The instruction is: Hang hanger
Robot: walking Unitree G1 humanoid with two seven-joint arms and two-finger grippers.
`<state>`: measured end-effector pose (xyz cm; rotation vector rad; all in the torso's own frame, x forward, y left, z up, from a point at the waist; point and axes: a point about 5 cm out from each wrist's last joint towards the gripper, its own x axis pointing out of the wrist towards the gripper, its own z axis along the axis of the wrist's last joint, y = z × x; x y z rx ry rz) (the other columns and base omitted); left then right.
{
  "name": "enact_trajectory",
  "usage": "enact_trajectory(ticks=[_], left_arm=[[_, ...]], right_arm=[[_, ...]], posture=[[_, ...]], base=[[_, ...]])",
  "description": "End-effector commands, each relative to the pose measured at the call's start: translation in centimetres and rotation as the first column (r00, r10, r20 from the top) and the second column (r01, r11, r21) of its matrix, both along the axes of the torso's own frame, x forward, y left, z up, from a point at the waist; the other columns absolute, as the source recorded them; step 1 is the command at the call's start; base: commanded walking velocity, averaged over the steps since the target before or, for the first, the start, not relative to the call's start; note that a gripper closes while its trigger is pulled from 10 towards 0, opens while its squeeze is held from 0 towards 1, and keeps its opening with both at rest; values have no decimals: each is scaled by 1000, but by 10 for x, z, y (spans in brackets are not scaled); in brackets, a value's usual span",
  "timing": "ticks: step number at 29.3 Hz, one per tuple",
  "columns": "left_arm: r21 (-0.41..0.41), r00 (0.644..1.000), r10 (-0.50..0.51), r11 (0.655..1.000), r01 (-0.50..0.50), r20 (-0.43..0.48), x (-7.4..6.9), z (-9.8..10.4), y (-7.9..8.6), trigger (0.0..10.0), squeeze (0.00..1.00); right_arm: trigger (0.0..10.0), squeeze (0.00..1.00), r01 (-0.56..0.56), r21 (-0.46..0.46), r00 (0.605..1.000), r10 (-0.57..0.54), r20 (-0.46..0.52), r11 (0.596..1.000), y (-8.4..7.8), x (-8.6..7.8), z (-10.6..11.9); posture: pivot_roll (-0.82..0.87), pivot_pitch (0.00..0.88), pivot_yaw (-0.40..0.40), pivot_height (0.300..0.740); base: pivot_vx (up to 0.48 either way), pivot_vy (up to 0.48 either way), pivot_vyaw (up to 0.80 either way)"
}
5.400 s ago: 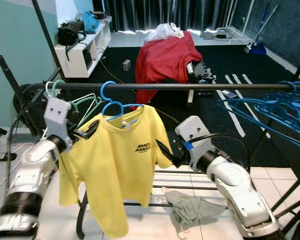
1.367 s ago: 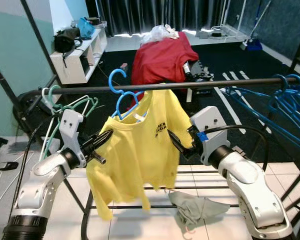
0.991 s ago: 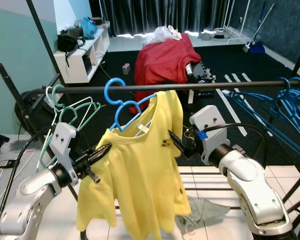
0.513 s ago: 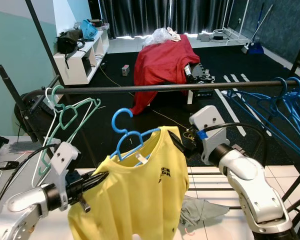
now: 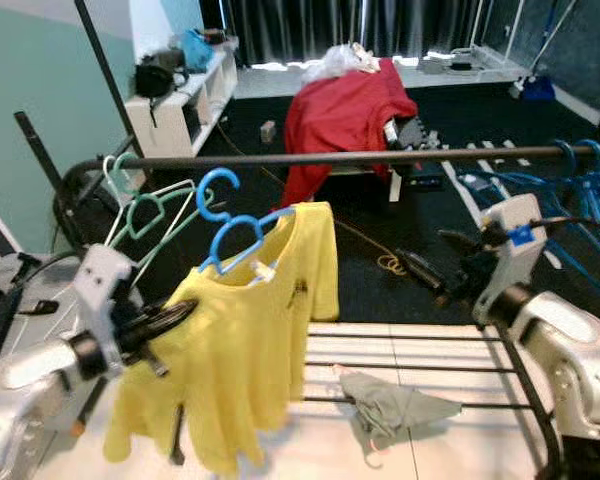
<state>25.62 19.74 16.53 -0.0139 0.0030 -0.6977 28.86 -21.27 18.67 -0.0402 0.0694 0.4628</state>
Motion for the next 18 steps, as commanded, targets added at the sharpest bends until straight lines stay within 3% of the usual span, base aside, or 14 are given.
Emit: enact_trajectory(ticks=[1,5,9,14,18], left_arm=[[-24,996,84,996,-85,-23,3,-9,1,10000,0],[-57,991,124,990,-127,-56,-1,-18,-9,10000,0],[-82,987,154,984,-157,-45,-2,-9,-10,10000,0],[-47,982,183,982,-185,-45,-3,-6,-8,10000,0],[-6,970,226,974,-227,-85,-9,-19,-5,10000,0]], right_arm=[[10000,0,-44,21,999,44,-31,999,13,-4,-9],[10000,0,-106,22,992,108,-63,994,23,-12,-17],[10000,0,-166,27,984,167,-60,986,27,-14,-12],[10000,0,-159,16,985,160,-66,987,24,-11,-13],[10000,0,-137,35,984,140,-106,990,22,-11,-23]], posture=[[-166,0,51,740],[-139,0,46,740],[-112,1,64,740],[-79,0,42,740],[-63,16,22,740]], base=[[0,0,0],[0,0,0],[0,0,0],[0,0,0],[0,0,0]])
